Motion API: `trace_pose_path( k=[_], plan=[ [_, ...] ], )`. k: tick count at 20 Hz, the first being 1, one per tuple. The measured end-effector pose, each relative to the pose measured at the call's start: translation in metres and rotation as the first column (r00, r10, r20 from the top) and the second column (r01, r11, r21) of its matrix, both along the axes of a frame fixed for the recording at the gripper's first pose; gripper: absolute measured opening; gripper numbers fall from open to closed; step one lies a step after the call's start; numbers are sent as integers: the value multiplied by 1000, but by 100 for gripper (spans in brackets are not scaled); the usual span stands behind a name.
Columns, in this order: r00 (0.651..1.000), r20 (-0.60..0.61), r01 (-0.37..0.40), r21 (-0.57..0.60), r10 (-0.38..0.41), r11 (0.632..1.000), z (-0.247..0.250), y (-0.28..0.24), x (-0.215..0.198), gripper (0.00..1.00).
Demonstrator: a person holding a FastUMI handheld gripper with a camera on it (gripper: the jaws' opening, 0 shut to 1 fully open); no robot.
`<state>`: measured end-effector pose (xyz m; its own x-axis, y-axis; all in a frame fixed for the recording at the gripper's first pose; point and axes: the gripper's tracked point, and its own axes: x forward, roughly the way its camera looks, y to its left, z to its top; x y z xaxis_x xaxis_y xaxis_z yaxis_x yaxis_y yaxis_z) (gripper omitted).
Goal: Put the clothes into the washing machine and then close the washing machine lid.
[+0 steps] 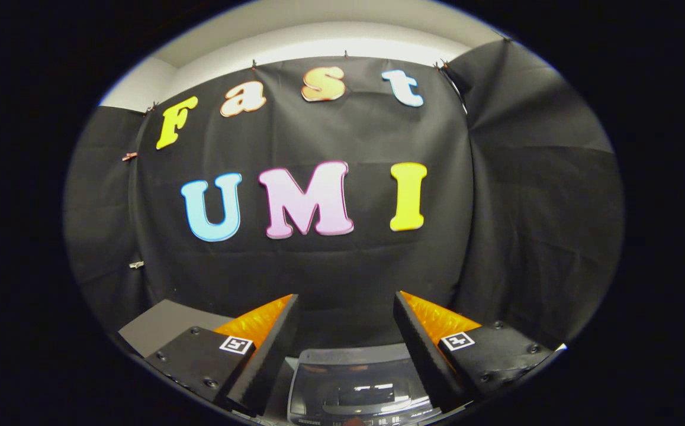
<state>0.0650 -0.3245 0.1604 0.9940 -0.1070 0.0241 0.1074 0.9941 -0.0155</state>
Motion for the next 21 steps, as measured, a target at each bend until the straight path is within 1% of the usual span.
trace_pose_path(
  k=[2,6,10,13,21],
  plan=[
    [998,57,14,-36,-12,999,21,7,-8,99],
    [997,75,10,-39,-7,999,30,20,-13,99],
    [998,62,18,-17,-17,1000,23,27,-15,99],
    [998,55,32,-37,-30,999,19,26,-13,99],
    [997,44,61,-43,-60,997,17,28,-15,99]
  ],
)
